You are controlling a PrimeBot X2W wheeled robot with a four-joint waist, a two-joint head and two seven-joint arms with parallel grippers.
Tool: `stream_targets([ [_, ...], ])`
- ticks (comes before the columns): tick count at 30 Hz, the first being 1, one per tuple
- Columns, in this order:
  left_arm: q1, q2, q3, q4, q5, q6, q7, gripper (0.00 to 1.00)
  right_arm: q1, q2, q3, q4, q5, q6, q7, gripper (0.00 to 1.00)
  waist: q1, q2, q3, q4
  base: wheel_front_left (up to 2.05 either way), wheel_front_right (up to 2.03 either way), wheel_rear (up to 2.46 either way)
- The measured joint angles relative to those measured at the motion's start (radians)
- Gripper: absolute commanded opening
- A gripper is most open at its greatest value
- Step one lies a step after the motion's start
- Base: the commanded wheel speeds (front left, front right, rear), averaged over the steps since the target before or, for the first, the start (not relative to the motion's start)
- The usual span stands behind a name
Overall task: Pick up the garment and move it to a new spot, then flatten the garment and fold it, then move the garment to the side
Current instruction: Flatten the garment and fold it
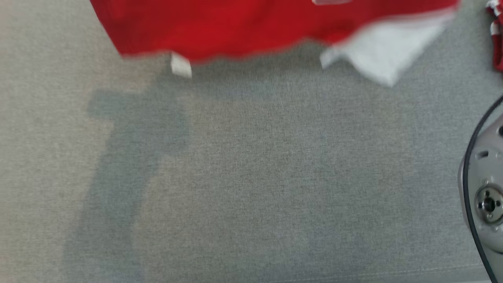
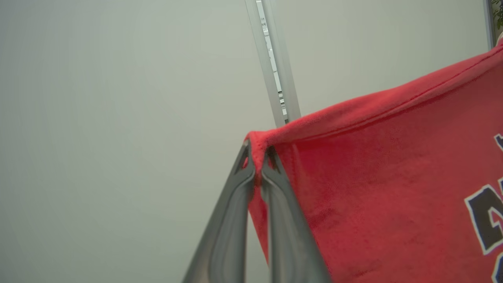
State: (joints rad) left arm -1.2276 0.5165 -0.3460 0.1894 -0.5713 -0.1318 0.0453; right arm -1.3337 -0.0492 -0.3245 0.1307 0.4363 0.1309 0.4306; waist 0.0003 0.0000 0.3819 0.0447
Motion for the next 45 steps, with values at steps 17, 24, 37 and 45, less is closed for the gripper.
stream_targets([
  [17,0.158,-0.068,-0.155,0.372,-0.042,0.0,-0.306,0.0,0.367,0.003,0.109,0.185,0.093,0.0,-0.221,0.0,-0.0001,0.0,0.094,-0.026,0.0,0.0,0.0],
  [24,0.564,-0.118,-0.071,0.268,0.03,0.0,-0.307,0.0,0.844,0.003,0.133,0.024,0.173,0.0,-0.191,0.0,-0.0004,0.0,0.013,-0.026,0.0,0.0,0.0],
  [37,1.199,-0.199,-0.033,0.038,0.2,0.063,-0.308,0.0,1.366,0.002,0.073,-0.089,0.159,0.001,-0.126,0.0,-0.0004,0.0,-0.181,-0.007,0.0,0.0,0.0],
  [45,1.391,-0.247,-0.046,-0.057,0.198,0.088,-0.308,0.0,1.544,0.002,0.028,-0.145,0.183,0.001,-0.094,0.0,-0.0005,0.0,-0.236,0.038,0.0,0.0,0.0],
])
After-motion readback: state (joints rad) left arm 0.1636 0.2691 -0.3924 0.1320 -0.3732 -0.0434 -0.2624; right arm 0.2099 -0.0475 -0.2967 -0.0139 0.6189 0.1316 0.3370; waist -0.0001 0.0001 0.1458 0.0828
